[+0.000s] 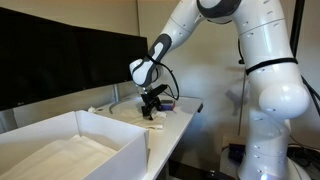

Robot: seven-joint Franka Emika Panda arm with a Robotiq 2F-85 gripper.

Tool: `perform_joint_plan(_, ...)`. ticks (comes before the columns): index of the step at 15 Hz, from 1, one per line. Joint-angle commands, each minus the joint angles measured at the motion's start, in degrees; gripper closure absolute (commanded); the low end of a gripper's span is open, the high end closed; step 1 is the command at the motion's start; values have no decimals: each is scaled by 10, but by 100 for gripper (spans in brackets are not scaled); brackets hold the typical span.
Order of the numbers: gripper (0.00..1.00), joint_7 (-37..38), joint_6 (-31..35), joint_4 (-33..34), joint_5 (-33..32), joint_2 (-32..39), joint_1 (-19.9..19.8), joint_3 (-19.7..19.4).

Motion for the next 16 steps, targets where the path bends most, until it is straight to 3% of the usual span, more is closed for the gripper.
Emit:
perform_joint_plan(1, 0, 3, -13, 10, -6, 2, -6, -1)
perform_joint_plan(9, 0, -27, -18, 35, 19, -71, -15, -4)
perform_joint_plan(16, 0, -170, -92, 22, 64, -197, 3, 32)
